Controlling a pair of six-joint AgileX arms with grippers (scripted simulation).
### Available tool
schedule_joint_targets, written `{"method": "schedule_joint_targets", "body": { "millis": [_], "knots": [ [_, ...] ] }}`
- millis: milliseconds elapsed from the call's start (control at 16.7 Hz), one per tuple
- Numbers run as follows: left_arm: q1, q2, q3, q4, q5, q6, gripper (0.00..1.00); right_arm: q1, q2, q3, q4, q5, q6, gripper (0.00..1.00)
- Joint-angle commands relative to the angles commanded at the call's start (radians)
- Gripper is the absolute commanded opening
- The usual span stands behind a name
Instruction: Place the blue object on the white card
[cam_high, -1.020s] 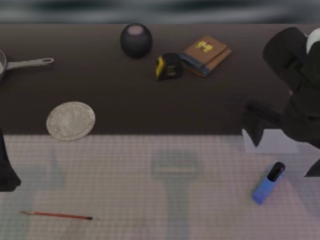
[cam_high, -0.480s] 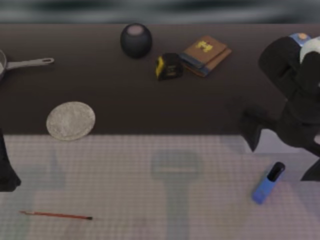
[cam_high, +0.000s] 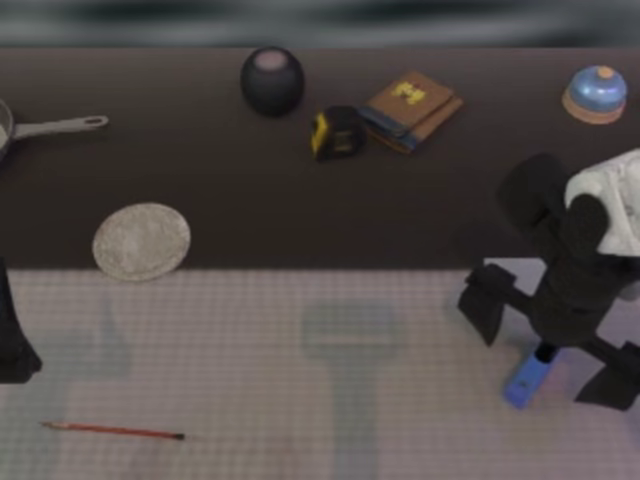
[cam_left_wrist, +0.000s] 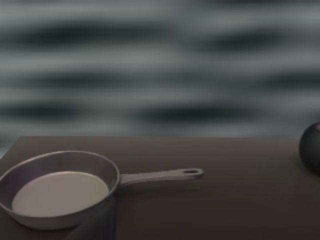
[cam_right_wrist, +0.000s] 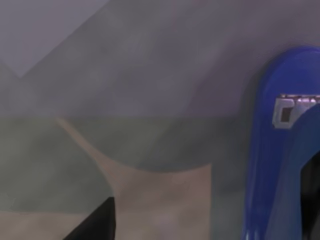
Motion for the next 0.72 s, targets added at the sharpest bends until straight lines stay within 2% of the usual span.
{"method": "schedule_joint_targets", "body": {
  "millis": [240,720],
  "knots": [
    [0.0,0.0,0.0,0.0,0.0,0.0,1.0,0.0,0.004,-0.004,0.007,0.0,0.0,1.0],
    [0.0,0.0,0.0,0.0,0.0,0.0,1.0,0.0,0.004,-0.004,0.007,0.0,0.0,0.4]
  ]
}}
